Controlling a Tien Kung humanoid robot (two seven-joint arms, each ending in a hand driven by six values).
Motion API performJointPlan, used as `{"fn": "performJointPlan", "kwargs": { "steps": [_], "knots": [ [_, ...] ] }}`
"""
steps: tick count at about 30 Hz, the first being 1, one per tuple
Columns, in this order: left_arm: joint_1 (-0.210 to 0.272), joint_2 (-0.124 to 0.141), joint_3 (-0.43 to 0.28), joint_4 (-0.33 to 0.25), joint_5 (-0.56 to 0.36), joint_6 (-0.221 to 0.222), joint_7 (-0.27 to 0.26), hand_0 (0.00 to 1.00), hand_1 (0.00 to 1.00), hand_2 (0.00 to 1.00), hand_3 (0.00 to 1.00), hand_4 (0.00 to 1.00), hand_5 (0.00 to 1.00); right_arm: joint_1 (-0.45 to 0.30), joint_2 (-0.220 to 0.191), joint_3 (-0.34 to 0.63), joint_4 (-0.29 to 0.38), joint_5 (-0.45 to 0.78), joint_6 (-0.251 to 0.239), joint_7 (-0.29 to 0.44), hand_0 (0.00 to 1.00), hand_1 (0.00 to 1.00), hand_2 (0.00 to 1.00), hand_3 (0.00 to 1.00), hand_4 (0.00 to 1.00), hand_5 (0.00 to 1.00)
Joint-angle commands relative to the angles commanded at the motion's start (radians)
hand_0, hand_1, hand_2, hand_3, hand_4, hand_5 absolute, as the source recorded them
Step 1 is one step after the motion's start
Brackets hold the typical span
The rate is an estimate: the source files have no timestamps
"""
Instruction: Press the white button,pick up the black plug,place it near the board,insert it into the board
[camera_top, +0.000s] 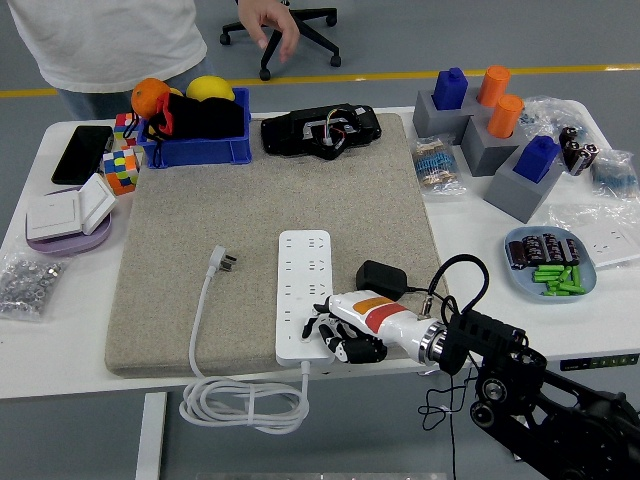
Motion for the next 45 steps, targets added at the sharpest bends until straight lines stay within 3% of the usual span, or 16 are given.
{"fn": "performJointPlan", "kwargs": {
  "steps": [35,45],
  "knots": [
    [-0.006,0.001,0.000,0.000,0.003,0.000,0.000,0.480,0.506,0.507,0.589,0.560,0.256,0.023,-0.013,-0.056,-0.082,-0.025,-0.065,0.097,0.002,0.002,0.110,0.554,0.222,0.002],
    [-0.003,0.000,-0.001,0.000,0.002,0.000,0.000,0.478,0.509,0.507,0.589,0.560,0.256,0.009,-0.031,0.052,0.045,0.018,-0.067,0.122,0.002,0.002,0.110,0.555,0.222,0.002]
  ]
}}
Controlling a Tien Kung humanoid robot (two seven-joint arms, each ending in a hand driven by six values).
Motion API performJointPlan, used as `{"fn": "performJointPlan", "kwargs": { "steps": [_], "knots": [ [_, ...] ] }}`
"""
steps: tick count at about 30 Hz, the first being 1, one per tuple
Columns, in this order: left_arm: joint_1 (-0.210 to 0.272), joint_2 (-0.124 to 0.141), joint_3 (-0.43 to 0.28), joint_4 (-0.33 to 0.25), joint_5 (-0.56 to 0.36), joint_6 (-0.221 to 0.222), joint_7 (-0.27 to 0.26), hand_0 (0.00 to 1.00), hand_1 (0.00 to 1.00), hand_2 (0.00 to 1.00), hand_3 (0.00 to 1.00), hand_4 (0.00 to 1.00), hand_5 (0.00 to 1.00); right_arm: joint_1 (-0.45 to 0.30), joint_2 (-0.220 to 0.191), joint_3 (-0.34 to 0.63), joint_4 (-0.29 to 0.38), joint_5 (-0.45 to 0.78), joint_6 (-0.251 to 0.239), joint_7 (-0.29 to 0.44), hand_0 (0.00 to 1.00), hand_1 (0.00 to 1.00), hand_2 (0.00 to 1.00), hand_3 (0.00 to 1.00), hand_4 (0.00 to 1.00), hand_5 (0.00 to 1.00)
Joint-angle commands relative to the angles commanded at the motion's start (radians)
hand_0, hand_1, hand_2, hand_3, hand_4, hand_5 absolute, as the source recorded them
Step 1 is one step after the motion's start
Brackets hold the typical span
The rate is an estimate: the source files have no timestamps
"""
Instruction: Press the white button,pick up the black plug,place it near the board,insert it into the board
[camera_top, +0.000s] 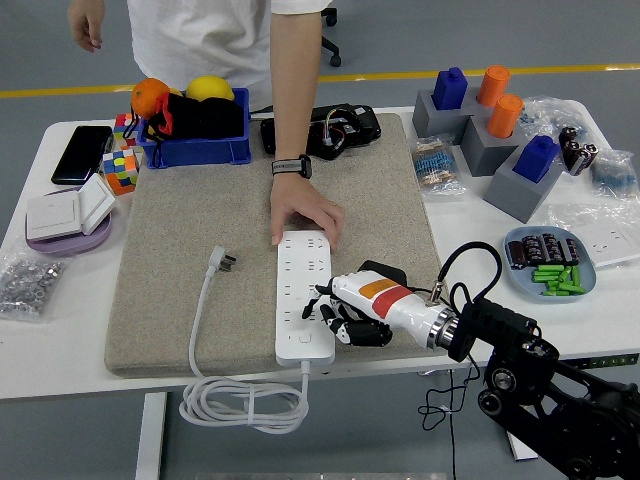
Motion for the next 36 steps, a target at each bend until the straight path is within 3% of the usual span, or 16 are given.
{"fn": "performJointPlan", "kwargs": {
  "steps": [4,5,10,11,16,17,22,23,34,35,36],
  "knots": [
    [-0.001,-0.001,0.004,0.000,-0.005,0.000,-0.001,0.478,0.509,0.507,0.589,0.560,0.256,-0.011,-0.008,0.037,0.038,0.079,-0.023,0.068,0.002,0.002,0.110,0.555,0.222,0.002],
    [-0.002,-0.001,0.004,0.000,-0.006,0.001,-0.001,0.477,0.508,0.506,0.589,0.560,0.255,-0.014,-0.009,0.046,0.043,0.092,-0.025,0.078,0.116,0.142,0.193,0.581,0.454,0.002],
    [-0.002,-0.001,0.000,0.000,-0.001,0.000,0.000,0.477,0.508,0.506,0.589,0.560,0.255,-0.026,-0.007,0.099,0.029,0.143,-0.031,0.105,0.116,0.142,0.193,0.581,0.454,0.002],
    [-0.001,-0.001,-0.001,0.000,0.001,0.000,0.000,0.478,0.506,0.506,0.589,0.560,0.256,-0.029,-0.006,0.110,0.020,0.146,-0.028,0.104,0.508,0.521,0.533,0.651,0.741,0.069],
    [0.000,-0.002,-0.002,0.000,0.001,0.000,0.001,0.478,0.506,0.506,0.589,0.560,0.256,-0.034,0.001,0.142,-0.029,0.153,-0.027,0.101,0.508,0.521,0.533,0.651,0.741,0.069],
    [-0.001,-0.002,-0.002,0.000,0.001,0.000,0.001,0.477,0.507,0.505,0.589,0.560,0.256,-0.034,0.002,0.143,-0.040,0.153,-0.029,0.102,0.841,0.833,0.802,0.784,0.998,0.214],
    [-0.004,-0.001,0.005,0.000,-0.006,0.000,0.001,0.477,0.507,0.505,0.589,0.560,0.256,-0.031,0.011,0.140,-0.106,0.160,-0.025,0.086,0.841,0.833,0.802,0.784,0.998,0.214],
    [-0.005,-0.001,0.005,0.000,-0.006,0.000,0.001,0.476,0.507,0.505,0.589,0.560,0.256,-0.030,0.014,0.138,-0.123,0.159,-0.021,0.081,0.916,0.919,0.900,0.885,0.998,0.404],
    [-0.006,0.002,0.009,0.000,-0.004,-0.002,0.002,0.479,0.506,0.505,0.589,0.560,0.256,-0.024,0.022,0.134,-0.227,0.161,-0.079,0.126,0.892,0.868,0.846,0.866,0.998,0.398],
    [-0.006,0.002,0.007,0.000,-0.002,-0.002,0.002,0.480,0.508,0.505,0.589,0.560,0.256,-0.023,0.023,0.134,-0.239,0.168,-0.085,0.135,0.785,0.762,0.739,0.767,0.966,0.168],
    [-0.006,0.002,0.006,0.000,0.000,-0.002,0.003,0.480,0.508,0.505,0.589,0.560,0.256,-0.022,0.023,0.134,-0.251,0.173,-0.091,0.145,0.785,0.762,0.739,0.767,0.966,0.168]
  ]
}}
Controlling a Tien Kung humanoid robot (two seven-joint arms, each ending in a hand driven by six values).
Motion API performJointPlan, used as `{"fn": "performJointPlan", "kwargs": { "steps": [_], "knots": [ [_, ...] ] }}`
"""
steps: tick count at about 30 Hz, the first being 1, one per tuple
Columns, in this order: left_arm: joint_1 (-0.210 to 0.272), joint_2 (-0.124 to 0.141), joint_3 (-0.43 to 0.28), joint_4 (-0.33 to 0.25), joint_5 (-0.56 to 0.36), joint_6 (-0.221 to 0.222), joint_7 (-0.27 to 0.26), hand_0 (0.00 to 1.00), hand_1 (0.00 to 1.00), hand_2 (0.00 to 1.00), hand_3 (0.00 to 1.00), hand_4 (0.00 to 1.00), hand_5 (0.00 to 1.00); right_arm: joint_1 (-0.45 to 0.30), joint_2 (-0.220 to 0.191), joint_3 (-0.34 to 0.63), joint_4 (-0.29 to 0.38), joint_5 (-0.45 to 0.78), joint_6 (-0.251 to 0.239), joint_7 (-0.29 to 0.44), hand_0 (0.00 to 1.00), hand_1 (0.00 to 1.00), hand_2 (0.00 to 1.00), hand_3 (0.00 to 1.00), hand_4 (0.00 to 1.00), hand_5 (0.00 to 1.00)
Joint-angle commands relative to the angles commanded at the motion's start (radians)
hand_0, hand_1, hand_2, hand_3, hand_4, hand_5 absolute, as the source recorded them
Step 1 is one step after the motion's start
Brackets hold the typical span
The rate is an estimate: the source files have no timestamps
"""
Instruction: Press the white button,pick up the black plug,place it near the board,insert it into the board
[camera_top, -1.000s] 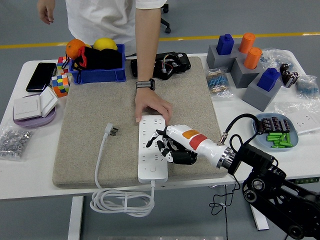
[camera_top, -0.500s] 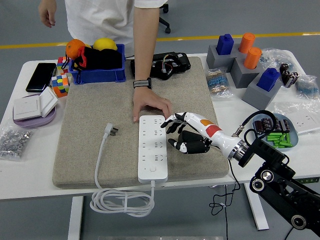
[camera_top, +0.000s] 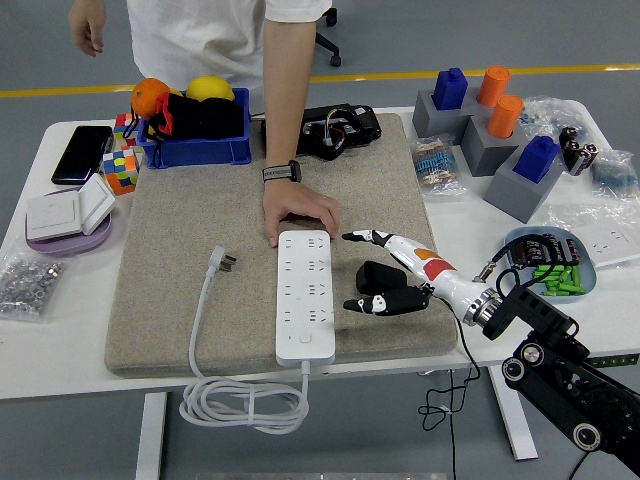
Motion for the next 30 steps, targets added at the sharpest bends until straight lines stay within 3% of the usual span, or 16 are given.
{"fn": "performJointPlan", "kwargs": {
  "steps": [4,5,10,11,21,28,29,30],
  "knots": [
    [-0.002,0.001,0.004,0.000,-0.003,0.000,-0.001,0.480,0.508,0.505,0.589,0.560,0.256,0.007,0.003,0.001,-0.046,0.003,-0.022,0.043,0.785,0.762,0.739,0.767,0.966,0.168],
    [-0.002,0.002,0.005,0.000,-0.004,0.000,-0.001,0.480,0.506,0.505,0.589,0.560,0.256,0.009,0.004,0.000,-0.058,0.003,-0.026,0.051,0.741,0.725,0.702,0.698,0.917,0.121],
    [-0.001,0.002,0.005,0.000,-0.003,0.000,-0.001,0.480,0.506,0.505,0.589,0.560,0.256,0.011,0.008,-0.003,-0.100,0.010,-0.043,0.081,0.741,0.725,0.702,0.698,0.917,0.121],
    [0.000,0.002,0.004,0.000,-0.002,0.000,-0.001,0.480,0.508,0.505,0.589,0.560,0.256,0.012,0.008,-0.005,-0.105,0.011,-0.044,0.083,0.667,0.677,0.656,0.641,0.887,0.085],
    [0.002,-0.003,0.006,0.000,-0.007,0.001,-0.002,0.482,0.508,0.505,0.589,0.560,0.256,0.025,0.024,-0.017,-0.186,0.042,-0.037,0.088,0.671,0.678,0.664,0.639,0.877,0.081],
    [0.000,-0.004,0.004,0.000,-0.007,0.001,-0.002,0.480,0.507,0.505,0.588,0.560,0.256,0.027,0.026,-0.017,-0.206,0.043,-0.049,0.099,0.669,0.679,0.670,0.638,0.867,0.082],
    [0.000,-0.005,0.003,0.000,-0.006,0.001,-0.002,0.478,0.507,0.505,0.589,0.560,0.255,0.027,0.025,-0.017,-0.205,0.044,-0.052,0.101,0.569,0.577,0.597,0.621,0.840,0.073],
    [0.001,-0.005,0.002,0.000,-0.005,0.001,-0.002,0.478,0.507,0.505,0.589,0.560,0.255,0.026,0.024,-0.017,-0.204,0.045,-0.055,0.105,0.569,0.577,0.597,0.621,0.840,0.073]
  ]
}}
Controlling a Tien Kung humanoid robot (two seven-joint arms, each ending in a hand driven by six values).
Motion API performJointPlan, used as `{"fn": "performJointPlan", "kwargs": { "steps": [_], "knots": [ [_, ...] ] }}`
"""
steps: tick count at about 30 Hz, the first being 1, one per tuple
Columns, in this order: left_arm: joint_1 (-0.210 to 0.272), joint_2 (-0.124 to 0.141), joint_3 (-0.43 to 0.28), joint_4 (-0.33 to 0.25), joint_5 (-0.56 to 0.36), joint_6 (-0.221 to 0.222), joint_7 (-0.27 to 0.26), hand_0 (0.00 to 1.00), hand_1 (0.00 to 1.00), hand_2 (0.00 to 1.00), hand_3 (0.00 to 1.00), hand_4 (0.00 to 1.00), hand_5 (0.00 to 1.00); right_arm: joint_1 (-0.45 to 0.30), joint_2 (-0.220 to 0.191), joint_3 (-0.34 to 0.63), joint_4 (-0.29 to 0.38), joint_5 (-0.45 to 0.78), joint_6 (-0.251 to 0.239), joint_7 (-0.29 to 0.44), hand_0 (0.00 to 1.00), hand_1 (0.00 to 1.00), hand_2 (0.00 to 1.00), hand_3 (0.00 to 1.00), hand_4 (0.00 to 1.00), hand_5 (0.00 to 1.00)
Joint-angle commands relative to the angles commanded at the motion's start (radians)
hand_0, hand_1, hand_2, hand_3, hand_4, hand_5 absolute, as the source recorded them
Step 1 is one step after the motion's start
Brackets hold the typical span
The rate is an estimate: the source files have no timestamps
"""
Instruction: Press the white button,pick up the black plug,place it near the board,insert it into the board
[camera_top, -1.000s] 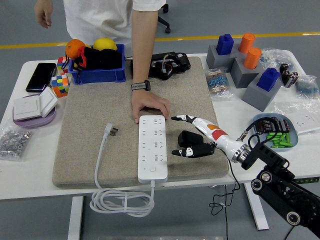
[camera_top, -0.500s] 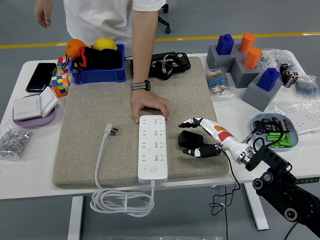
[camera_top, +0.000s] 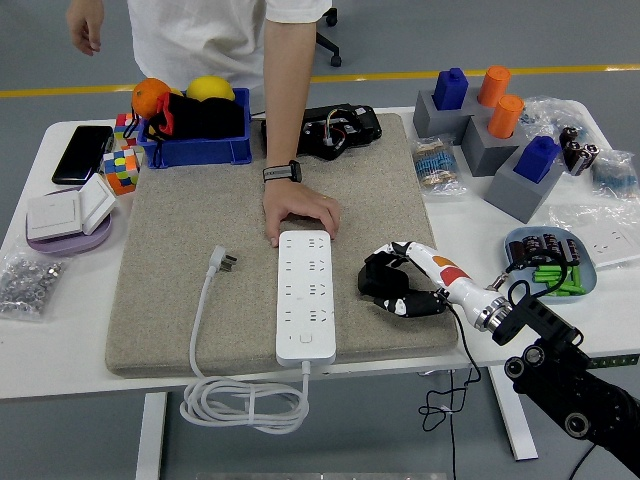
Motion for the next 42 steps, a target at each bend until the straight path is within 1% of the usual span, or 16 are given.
{"fn": "performJointPlan", "kwargs": {
  "steps": [4,5,8,10,11,16,17,20,22,23,28,29,32,36,39,42],
  "knots": [
    [0.002,0.000,-0.004,0.000,0.004,0.000,0.001,0.478,0.507,0.505,0.589,0.560,0.255,-0.001,-0.002,-0.001,0.001,0.001,-0.005,0.009,0.569,0.577,0.597,0.621,0.840,0.073],
    [0.001,0.000,-0.003,0.000,0.003,0.000,0.000,0.479,0.508,0.505,0.589,0.560,0.256,-0.002,-0.003,-0.002,0.002,0.001,-0.005,0.013,0.456,0.462,0.529,0.599,0.774,0.002],
    [0.000,0.000,-0.001,0.000,0.000,0.000,0.000,0.479,0.508,0.505,0.589,0.560,0.256,-0.006,-0.005,-0.006,0.008,0.001,-0.007,0.025,0.456,0.462,0.529,0.599,0.774,0.002],
    [0.000,-0.001,0.001,0.000,-0.003,0.001,-0.001,0.479,0.508,0.505,0.589,0.560,0.256,-0.009,-0.008,-0.008,0.024,0.002,-0.007,0.036,0.456,0.462,0.529,0.599,0.774,0.002],
    [0.000,-0.001,0.001,0.000,-0.003,0.001,-0.001,0.480,0.507,0.505,0.589,0.560,0.255,-0.009,-0.009,-0.009,0.031,0.003,-0.008,0.040,0.444,0.361,0.411,0.570,0.732,0.002],
    [-0.001,-0.001,0.002,0.000,-0.004,0.001,0.000,0.480,0.507,0.505,0.589,0.560,0.255,-0.010,-0.015,-0.005,0.081,0.006,-0.008,0.050,0.444,0.361,0.411,0.570,0.732,0.002],
    [-0.001,-0.001,0.003,0.000,-0.005,0.001,-0.001,0.480,0.508,0.505,0.589,0.560,0.256,-0.010,-0.016,-0.004,0.094,0.008,-0.009,0.052,0.399,0.329,0.380,0.564,0.725,0.002],
    [-0.001,0.000,0.000,0.000,-0.001,0.000,0.000,0.480,0.508,0.505,0.589,0.560,0.256,-0.010,-0.020,-0.004,0.133,0.009,-0.006,0.052,0.399,0.329,0.380,0.564,0.725,0.002],
    [-0.001,0.000,0.000,0.000,-0.002,0.001,-0.001,0.480,0.508,0.505,0.589,0.560,0.256,-0.011,-0.023,-0.004,0.160,0.008,-0.003,0.047,0.399,0.329,0.380,0.564,0.725,0.002],
    [-0.001,0.000,0.000,0.000,-0.001,0.001,0.000,0.480,0.508,0.505,0.589,0.560,0.256,-0.011,-0.025,-0.005,0.175,0.008,-0.002,0.044,0.380,0.309,0.370,0.560,0.725,0.002],
    [0.000,0.001,-0.002,0.000,0.000,0.001,0.000,0.480,0.508,0.505,0.589,0.560,0.256,-0.012,-0.032,-0.021,0.255,0.002,0.005,0.025,0.380,0.309,0.370,0.560,0.725,0.002],
    [0.000,0.001,-0.003,0.000,0.001,0.001,0.000,0.480,0.508,0.505,0.589,0.560,0.256,-0.011,-0.034,-0.031,0.277,0.000,0.008,0.017,0.366,0.302,0.363,0.559,0.727,0.002],
    [0.001,0.001,-0.003,0.000,0.001,0.001,0.001,0.480,0.508,0.505,0.589,0.560,0.256,-0.007,-0.039,-0.057,0.317,-0.005,0.014,0.002,0.366,0.302,0.363,0.559,0.727,0.002],
    [0.000,0.001,-0.001,0.000,-0.001,0.001,0.000,0.480,0.508,0.505,0.589,0.560,0.256,0.004,-0.040,-0.094,0.331,-0.018,0.022,-0.017,0.365,0.303,0.358,0.559,0.727,0.002],
    [-0.001,0.000,0.001,0.000,-0.004,0.001,0.000,0.480,0.508,0.505,0.589,0.560,0.256,0.015,-0.039,-0.119,0.322,-0.022,0.024,-0.023,0.365,0.303,0.358,0.559,0.727,0.002],
    [-0.001,0.001,0.000,0.000,-0.001,0.000,0.001,0.479,0.508,0.505,0.589,0.560,0.256,0.032,-0.033,-0.143,0.292,-0.024,0.025,-0.025,0.358,0.296,0.357,0.557,0.727,0.002]
  ]
}}
